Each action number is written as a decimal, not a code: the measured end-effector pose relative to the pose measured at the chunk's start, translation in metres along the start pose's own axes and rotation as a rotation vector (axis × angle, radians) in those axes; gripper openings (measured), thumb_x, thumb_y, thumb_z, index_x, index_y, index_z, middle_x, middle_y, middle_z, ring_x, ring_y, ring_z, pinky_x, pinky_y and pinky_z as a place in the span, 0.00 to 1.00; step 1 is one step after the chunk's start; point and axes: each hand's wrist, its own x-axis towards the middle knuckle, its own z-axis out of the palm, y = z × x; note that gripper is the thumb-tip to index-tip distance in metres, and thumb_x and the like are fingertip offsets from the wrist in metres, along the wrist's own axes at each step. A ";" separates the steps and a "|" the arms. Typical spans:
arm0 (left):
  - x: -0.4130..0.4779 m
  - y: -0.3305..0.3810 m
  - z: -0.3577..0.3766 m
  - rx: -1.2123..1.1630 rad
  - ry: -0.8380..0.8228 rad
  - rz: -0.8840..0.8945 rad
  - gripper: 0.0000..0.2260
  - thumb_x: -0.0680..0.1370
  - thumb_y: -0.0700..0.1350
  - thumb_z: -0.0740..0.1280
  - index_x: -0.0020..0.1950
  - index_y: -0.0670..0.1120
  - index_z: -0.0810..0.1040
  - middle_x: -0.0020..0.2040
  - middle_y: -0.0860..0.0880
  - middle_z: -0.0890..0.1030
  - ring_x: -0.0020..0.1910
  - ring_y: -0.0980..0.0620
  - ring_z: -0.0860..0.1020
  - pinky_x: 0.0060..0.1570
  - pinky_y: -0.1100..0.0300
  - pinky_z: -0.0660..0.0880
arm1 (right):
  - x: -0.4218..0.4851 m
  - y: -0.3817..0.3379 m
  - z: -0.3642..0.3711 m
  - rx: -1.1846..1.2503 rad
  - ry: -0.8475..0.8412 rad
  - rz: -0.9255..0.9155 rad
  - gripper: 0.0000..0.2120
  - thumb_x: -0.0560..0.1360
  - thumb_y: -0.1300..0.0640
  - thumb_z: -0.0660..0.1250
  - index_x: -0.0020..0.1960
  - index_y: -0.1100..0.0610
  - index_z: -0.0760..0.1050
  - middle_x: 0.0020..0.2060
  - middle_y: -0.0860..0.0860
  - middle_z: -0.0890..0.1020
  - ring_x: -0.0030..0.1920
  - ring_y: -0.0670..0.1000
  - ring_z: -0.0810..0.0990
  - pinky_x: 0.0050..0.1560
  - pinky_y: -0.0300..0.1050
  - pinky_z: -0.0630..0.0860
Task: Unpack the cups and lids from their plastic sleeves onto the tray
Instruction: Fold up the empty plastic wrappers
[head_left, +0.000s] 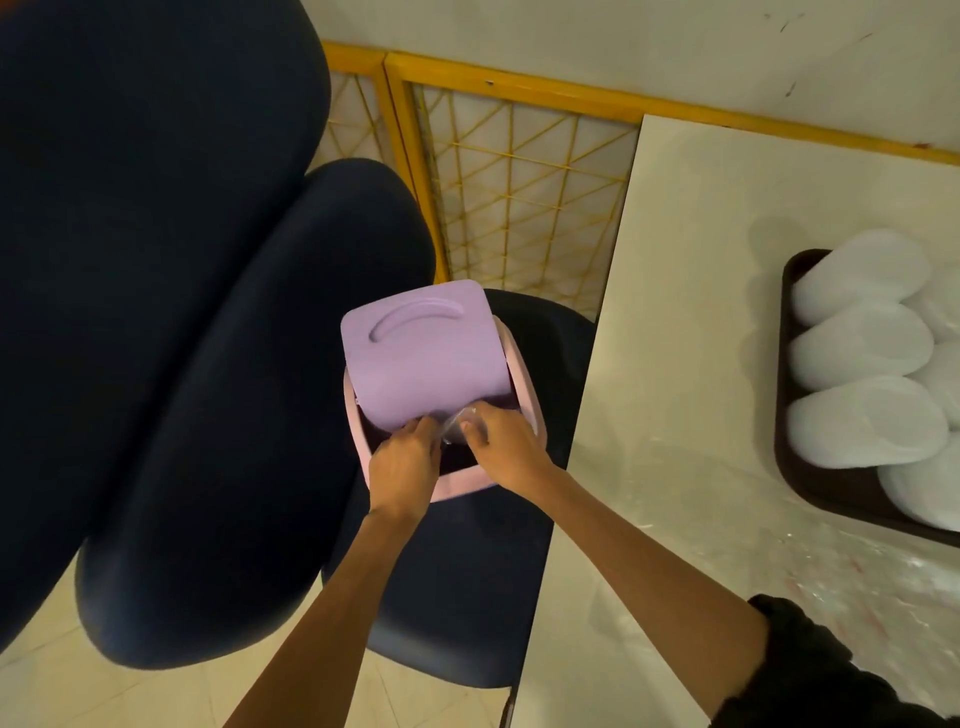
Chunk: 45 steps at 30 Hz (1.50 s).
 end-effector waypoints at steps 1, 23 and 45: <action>0.002 -0.001 0.001 0.005 0.007 -0.002 0.05 0.76 0.35 0.67 0.50 0.40 0.79 0.38 0.43 0.82 0.33 0.42 0.80 0.33 0.52 0.79 | 0.001 0.000 0.002 0.014 0.009 -0.007 0.16 0.80 0.55 0.60 0.66 0.59 0.72 0.60 0.55 0.78 0.60 0.53 0.77 0.63 0.41 0.69; -0.043 0.108 -0.013 -0.348 -0.156 -0.097 0.12 0.79 0.42 0.65 0.62 0.43 0.76 0.56 0.45 0.81 0.54 0.46 0.79 0.52 0.57 0.75 | -0.093 0.055 -0.039 0.258 0.297 -0.061 0.13 0.76 0.57 0.67 0.60 0.58 0.78 0.56 0.52 0.82 0.54 0.50 0.80 0.58 0.32 0.73; -0.194 0.359 0.103 -0.407 -0.422 0.149 0.17 0.77 0.39 0.67 0.65 0.45 0.73 0.44 0.52 0.78 0.42 0.54 0.78 0.44 0.66 0.75 | -0.297 0.336 -0.185 -0.384 0.233 0.309 0.20 0.79 0.49 0.60 0.70 0.52 0.67 0.69 0.51 0.67 0.68 0.51 0.65 0.66 0.43 0.63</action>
